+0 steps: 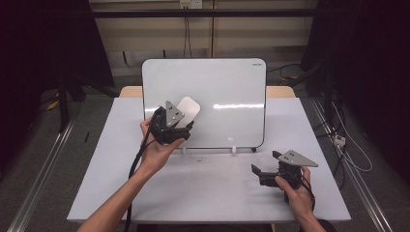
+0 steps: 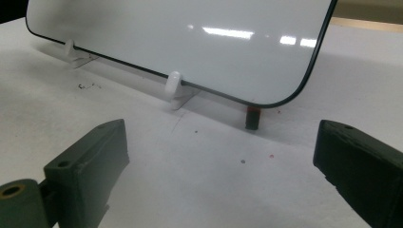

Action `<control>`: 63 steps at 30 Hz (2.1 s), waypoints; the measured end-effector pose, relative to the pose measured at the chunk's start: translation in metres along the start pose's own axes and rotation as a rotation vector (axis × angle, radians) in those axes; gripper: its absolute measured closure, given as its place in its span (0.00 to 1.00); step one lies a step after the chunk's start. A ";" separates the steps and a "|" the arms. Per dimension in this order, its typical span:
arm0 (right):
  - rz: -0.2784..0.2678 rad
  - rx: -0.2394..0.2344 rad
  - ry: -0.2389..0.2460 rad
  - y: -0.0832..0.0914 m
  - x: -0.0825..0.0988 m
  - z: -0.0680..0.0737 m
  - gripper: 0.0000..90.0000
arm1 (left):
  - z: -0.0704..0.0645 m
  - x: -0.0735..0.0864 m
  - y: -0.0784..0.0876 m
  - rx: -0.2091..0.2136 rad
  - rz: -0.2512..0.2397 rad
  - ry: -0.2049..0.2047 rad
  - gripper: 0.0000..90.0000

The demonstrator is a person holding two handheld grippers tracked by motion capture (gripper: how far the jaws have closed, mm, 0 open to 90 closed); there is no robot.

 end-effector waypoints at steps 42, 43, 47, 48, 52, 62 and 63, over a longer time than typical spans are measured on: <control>0.011 -0.009 -0.002 -0.002 0.001 -0.003 0.05 | 0.038 0.072 0.002 -0.122 0.123 0.057 0.35; 0.012 -0.007 -0.003 -0.002 0.001 -0.003 0.05 | 0.036 0.072 0.001 -0.125 0.122 0.048 0.35; 0.011 -0.010 0.001 -0.002 0.001 -0.003 0.05 | 0.031 0.071 -0.005 -0.128 0.125 0.024 0.35; 0.010 -0.011 0.002 -0.002 0.001 -0.003 0.05 | 0.031 0.071 -0.007 -0.127 0.124 0.019 0.35; 0.012 -0.007 0.000 -0.002 0.001 -0.003 0.05 | 0.032 0.070 -0.011 -0.137 0.125 -0.004 0.35; 0.013 -0.005 0.001 -0.002 0.001 -0.003 0.05 | 0.029 0.072 -0.014 -0.155 0.123 -0.019 0.33; 0.013 -0.005 0.002 -0.002 0.001 -0.003 0.05 | 0.030 0.071 -0.014 -0.152 0.121 -0.017 0.33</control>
Point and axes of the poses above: each handheld gripper's, and its own axes: y roughly backward along the jaws, x roughly out of its underside, z roughly to its left, the point moved 3 cm from there along -y, roughly forward along the jaws, and after that the axes turned 3 degrees about y, right-handed, at the moved point
